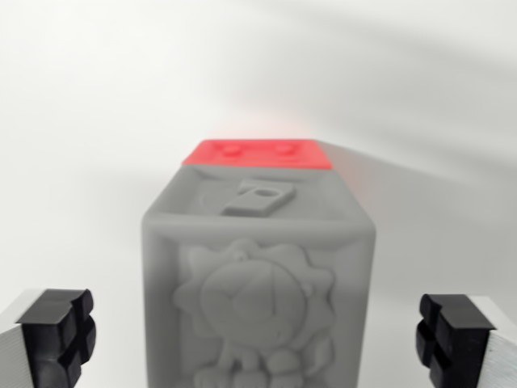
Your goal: Destack cube
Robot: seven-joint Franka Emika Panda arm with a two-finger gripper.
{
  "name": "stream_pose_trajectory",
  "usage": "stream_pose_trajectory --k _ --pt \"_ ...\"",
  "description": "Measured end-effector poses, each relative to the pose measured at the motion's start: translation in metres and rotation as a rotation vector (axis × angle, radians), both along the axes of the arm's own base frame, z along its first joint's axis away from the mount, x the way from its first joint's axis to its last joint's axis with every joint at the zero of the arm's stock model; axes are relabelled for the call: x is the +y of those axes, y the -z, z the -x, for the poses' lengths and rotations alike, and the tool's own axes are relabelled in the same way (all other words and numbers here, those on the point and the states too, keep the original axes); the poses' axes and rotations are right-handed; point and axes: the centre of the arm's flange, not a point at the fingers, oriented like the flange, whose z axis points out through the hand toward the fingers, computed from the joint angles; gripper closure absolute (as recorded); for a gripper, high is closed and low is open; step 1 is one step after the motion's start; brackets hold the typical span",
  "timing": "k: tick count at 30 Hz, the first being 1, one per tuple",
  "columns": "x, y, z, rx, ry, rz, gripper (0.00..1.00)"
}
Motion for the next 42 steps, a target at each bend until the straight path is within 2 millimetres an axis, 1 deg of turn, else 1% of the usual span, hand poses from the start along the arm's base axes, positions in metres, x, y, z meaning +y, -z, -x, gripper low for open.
stream_pose_trajectory --k 8,12,13,42 --pt "0.0 0.022 0.0 -0.004 -0.001 0.0 0.0" --pt "0.0 0.027 0.001 -0.004 -0.002 0.0 0.0" --pt "0.0 0.027 0.0 -0.004 -0.002 0.0 1.0" --pt "0.0 0.027 0.0 -0.006 -0.003 0.0 1.0"
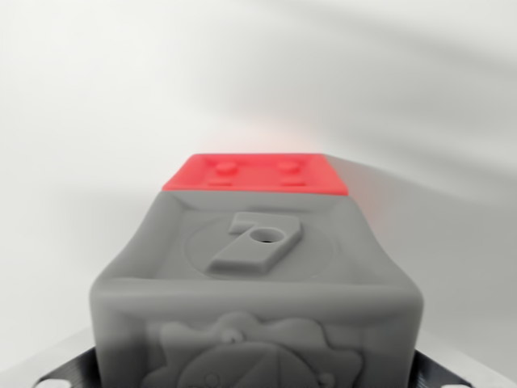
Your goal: Destack cube
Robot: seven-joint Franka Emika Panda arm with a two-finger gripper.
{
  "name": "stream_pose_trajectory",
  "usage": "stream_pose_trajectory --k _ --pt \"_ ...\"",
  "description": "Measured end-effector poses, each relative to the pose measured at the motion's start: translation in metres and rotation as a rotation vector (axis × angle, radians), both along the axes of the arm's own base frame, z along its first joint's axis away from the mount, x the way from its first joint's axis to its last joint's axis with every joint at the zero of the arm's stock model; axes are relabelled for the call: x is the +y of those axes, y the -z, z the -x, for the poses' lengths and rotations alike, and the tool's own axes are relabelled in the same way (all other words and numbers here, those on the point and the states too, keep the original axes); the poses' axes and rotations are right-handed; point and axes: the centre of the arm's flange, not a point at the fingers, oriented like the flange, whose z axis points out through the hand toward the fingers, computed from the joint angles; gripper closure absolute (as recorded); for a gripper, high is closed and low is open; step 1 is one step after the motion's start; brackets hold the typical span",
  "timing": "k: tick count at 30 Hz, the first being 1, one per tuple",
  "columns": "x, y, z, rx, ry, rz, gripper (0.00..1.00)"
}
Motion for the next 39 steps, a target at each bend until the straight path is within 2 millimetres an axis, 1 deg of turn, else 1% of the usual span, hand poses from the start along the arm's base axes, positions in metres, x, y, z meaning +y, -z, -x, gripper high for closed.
stream_pose_trajectory --k 9,15,24,39 --pt "0.0 -0.001 0.0 0.0 0.0 0.0 1.0" --pt "0.0 -0.008 -0.002 -0.003 0.001 -0.001 1.0" --pt "0.0 -0.026 -0.002 -0.005 -0.002 -0.001 1.0" --pt "0.0 -0.07 -0.003 -0.016 -0.003 -0.003 1.0"
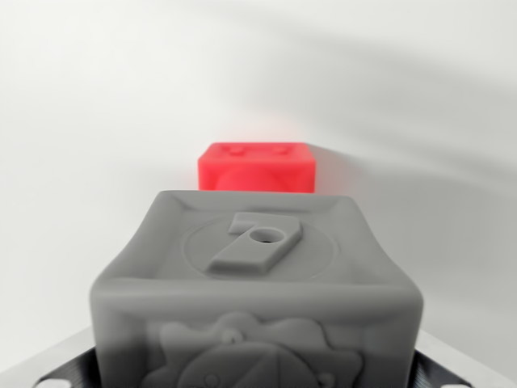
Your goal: Destack cube
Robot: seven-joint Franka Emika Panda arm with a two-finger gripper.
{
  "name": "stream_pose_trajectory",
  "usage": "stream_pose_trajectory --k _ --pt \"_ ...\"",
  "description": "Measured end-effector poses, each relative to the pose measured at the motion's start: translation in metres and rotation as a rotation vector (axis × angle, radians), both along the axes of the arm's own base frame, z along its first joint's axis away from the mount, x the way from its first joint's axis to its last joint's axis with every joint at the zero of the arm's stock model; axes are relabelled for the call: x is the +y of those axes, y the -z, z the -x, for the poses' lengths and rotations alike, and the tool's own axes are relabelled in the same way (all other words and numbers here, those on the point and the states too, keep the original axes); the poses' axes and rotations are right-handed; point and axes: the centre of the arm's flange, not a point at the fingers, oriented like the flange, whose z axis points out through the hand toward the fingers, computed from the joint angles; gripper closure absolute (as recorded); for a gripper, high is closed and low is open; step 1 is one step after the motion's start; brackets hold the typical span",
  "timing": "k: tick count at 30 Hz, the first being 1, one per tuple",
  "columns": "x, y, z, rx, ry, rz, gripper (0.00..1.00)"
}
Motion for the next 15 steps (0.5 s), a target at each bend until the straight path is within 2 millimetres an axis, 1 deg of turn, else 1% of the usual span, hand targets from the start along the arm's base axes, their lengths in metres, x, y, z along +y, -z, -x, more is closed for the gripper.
stream_pose_trajectory --k 7,15 --pt "-0.003 0.008 -0.009 0.016 -0.031 0.002 1.0" --pt "-0.007 0.01 -0.023 0.012 -0.07 0.004 1.0"
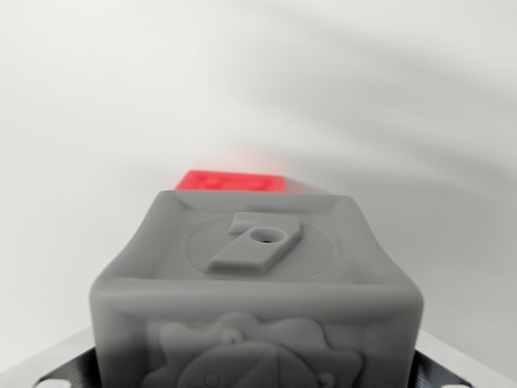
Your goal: Destack cube
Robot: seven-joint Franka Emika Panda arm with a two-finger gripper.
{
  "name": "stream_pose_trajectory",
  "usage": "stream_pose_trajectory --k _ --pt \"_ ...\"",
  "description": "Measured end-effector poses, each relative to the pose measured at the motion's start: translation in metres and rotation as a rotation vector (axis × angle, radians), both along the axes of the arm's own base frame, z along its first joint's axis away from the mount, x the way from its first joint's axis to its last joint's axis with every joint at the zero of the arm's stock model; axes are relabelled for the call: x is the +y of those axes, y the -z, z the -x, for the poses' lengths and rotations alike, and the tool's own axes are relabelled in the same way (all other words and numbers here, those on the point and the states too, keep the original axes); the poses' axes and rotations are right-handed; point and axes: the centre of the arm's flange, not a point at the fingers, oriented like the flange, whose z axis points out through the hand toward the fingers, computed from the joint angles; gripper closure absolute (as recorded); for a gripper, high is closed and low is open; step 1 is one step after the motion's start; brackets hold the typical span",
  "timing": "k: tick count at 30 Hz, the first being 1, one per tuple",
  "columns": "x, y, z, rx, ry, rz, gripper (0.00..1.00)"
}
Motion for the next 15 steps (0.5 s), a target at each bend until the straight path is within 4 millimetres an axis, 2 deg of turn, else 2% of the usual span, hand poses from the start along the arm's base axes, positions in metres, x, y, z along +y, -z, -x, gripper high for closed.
stream_pose_trajectory --k 15 --pt "-0.008 0.007 -0.027 -0.002 -0.074 0.0 1.0"
